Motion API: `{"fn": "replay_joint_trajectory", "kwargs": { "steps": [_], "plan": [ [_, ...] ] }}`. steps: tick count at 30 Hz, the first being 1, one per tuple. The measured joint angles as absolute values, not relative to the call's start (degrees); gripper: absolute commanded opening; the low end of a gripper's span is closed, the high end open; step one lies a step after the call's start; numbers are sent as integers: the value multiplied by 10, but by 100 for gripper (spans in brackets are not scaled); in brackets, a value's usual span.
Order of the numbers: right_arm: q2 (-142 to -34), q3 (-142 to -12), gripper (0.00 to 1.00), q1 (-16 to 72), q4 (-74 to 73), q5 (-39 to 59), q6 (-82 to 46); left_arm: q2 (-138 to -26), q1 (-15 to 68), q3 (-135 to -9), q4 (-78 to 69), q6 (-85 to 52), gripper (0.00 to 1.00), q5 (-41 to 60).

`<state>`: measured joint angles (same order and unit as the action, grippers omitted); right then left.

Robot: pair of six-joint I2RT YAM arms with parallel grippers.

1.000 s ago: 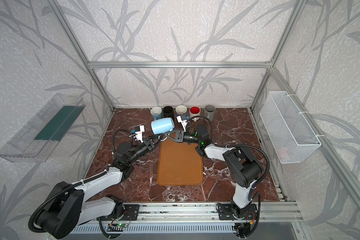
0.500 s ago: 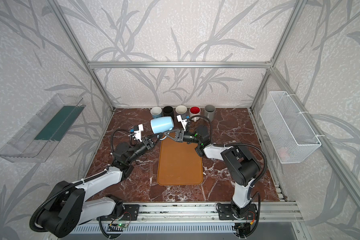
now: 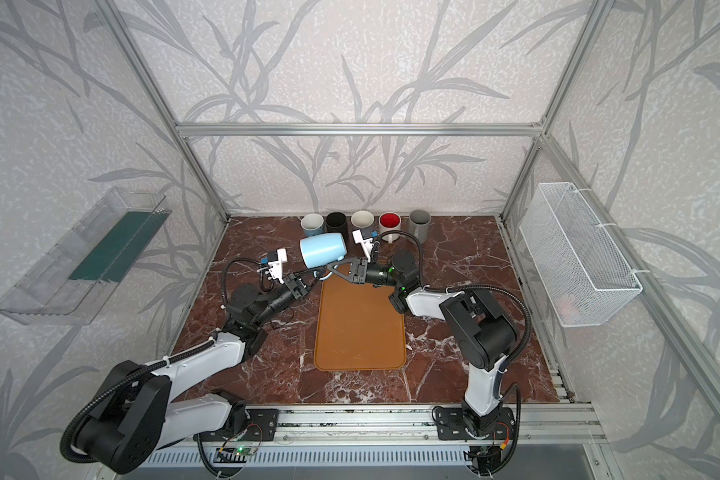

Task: Turn the mug right side up
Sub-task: 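Hold the light-blue mug raised above the tray with both grippers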

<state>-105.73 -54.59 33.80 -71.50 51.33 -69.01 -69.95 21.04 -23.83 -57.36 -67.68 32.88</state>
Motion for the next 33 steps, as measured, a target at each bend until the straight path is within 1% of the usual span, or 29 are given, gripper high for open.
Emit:
{"fn": "replay_joint_trajectory", "kwargs": {
  "steps": [3,6,9,15,20,26,33],
  "plan": [
    [-1057,-546,28,338,-705,513,-683,-700,209,-238,-569,-676,0,329],
    [-1057,-546,36,340,-696,515,-675,-700,209,-238,-568,-678,0,329],
    [-1057,-546,40,341,-691,514,-671,-707,209,-238,-575,-682,0,329],
    [-1057,-546,46,341,-685,510,-669,-718,209,-238,-579,-690,0,329],
    [-1057,-539,49,340,-688,508,-669,-717,207,-238,-574,-690,0,327],
    [-1057,-502,51,333,-690,500,-662,-714,196,-239,-531,-679,0,328],
    [-1040,-486,54,329,-660,500,-633,-715,173,-243,-508,-679,0,329]
  ]
}}
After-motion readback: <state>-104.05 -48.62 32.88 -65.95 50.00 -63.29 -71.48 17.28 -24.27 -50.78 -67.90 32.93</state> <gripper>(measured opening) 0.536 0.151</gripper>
